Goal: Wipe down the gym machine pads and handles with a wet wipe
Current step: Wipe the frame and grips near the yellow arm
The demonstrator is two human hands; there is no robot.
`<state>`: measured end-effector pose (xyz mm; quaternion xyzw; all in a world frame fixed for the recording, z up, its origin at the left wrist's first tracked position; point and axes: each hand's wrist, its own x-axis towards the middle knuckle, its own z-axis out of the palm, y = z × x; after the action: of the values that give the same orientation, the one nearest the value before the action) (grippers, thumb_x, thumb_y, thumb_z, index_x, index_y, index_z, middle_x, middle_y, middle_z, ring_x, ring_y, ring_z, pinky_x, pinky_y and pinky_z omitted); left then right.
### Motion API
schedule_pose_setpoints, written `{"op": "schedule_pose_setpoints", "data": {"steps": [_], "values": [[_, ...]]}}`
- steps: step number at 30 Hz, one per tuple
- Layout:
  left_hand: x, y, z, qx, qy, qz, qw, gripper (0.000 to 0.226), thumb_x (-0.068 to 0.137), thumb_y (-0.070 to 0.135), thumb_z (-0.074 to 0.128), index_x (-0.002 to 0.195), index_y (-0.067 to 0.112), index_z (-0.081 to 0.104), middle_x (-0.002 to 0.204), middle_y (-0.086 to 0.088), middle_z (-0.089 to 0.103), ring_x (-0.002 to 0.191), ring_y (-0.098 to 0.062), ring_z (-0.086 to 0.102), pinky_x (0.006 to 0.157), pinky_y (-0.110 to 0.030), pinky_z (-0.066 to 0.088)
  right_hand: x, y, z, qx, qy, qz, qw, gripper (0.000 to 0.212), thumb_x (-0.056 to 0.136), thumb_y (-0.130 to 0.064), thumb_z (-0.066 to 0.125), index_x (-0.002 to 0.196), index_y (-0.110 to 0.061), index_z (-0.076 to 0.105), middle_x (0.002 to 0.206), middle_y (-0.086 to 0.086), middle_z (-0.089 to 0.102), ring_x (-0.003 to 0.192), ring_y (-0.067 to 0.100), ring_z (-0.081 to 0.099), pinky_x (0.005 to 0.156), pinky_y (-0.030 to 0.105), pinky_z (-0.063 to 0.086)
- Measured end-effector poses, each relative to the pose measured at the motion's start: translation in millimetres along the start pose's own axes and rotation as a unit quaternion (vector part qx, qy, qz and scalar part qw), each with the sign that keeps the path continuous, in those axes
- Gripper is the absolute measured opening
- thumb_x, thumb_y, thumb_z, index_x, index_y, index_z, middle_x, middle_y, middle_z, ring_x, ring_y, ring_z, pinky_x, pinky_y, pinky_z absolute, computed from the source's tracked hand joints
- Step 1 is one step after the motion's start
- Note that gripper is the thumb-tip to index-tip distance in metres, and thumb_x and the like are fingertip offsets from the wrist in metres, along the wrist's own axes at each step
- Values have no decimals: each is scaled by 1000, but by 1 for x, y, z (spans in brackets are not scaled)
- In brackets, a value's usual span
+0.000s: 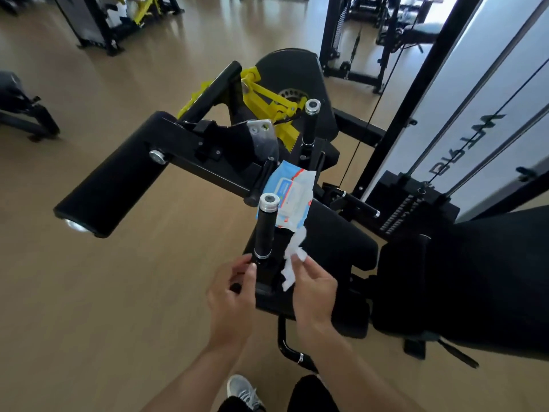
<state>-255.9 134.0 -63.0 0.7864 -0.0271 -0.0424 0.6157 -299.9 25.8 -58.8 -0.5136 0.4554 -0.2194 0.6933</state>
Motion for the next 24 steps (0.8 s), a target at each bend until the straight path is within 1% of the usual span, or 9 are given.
{"op": "schedule_pose_setpoints", "data": {"steps": [3, 7, 9, 12, 14, 16, 19, 22, 24], "values": [[14, 12, 5, -34, -19, -12, 999, 24, 101, 8, 58, 117, 20, 71, 109, 9, 74, 99, 2, 68, 83, -10, 50, -14, -3, 20, 14, -88, -32, 995, 17, 101, -26, 65, 98, -27, 82, 97, 26, 71, 79, 8, 58, 72, 22, 44], [28, 20, 14, -72, -40, -56, 995, 29, 105, 9, 50, 124, 16, 71, 120, 5, 74, 118, -7, 66, 104, -28, 49, -4, -1, 18, 126, -155, 20, 980, 29, 103, -30, 55, 115, -16, 77, 110, -1, 79, 110, 6, 71, 89, 18, 52], [27, 25, 18, -76, -54, -65, 993, 32, 106, 7, 46, 123, 15, 71, 117, 1, 76, 115, -14, 69, 101, -31, 52, 4, -2, 13, 99, -165, 9, 981, 20, 100, -15, 63, 115, -13, 76, 110, -2, 79, 110, 11, 72, 94, 22, 54], [23, 30, 20, -73, -49, -61, 994, 35, 105, 4, 44, 124, 14, 71, 115, 0, 77, 112, -14, 70, 96, -21, 53, 28, -3, 12, 16, -185, -31, 982, 26, 90, 5, 71, 97, -20, 75, 94, 1, 80, 93, 12, 75, 85, 29, 59], [22, 32, 20, -59, -42, -61, 996, 35, 105, 3, 44, 124, 14, 72, 114, 2, 77, 111, -10, 70, 92, -14, 50, 43, -4, 15, -108, -228, -74, 965, 22, 88, -4, 73, 84, -25, 73, 82, -2, 77, 79, 9, 69, 80, 43, 59], [20, 33, 19, -48, -44, -60, 996, 34, 105, 4, 46, 124, 15, 72, 114, 4, 77, 112, -8, 70, 91, -11, 49, 49, -7, 17, -173, -261, -97, 945, 16, 90, -13, 74, 81, -27, 73, 76, -5, 74, 73, 5, 63, 76, 44, 58], [17, 39, 16, -46, -32, -68, 996, 31, 103, 3, 50, 119, 14, 74, 106, 11, 78, 105, 1, 70, 88, -11, 50, 44, -24, 20, -128, -243, -137, 952, 12, 93, -22, 74, 81, -20, 71, 75, 1, 72, 72, 6, 61, 76, 42, 56], [17, 38, 15, -48, -16, -66, 997, 27, 100, -2, 54, 111, 14, 74, 86, 29, 74, 86, 18, 65, 76, 0, 43, 45, -42, 29, -72, -224, -156, 959, 5, 92, -27, 77, 90, -23, 75, 84, -2, 76, 82, 7, 70, 79, 30, 57], [16, 36, 17, -40, -3, -72, 997, 28, 99, -2, 56, 107, 15, 76, 88, 24, 76, 85, 16, 66, 76, -2, 44, 51, -41, 30, -108, -237, -142, 955, 6, 91, -30, 77, 92, -24, 75, 87, -5, 76, 86, 11, 72, 82, 35, 59]]}}
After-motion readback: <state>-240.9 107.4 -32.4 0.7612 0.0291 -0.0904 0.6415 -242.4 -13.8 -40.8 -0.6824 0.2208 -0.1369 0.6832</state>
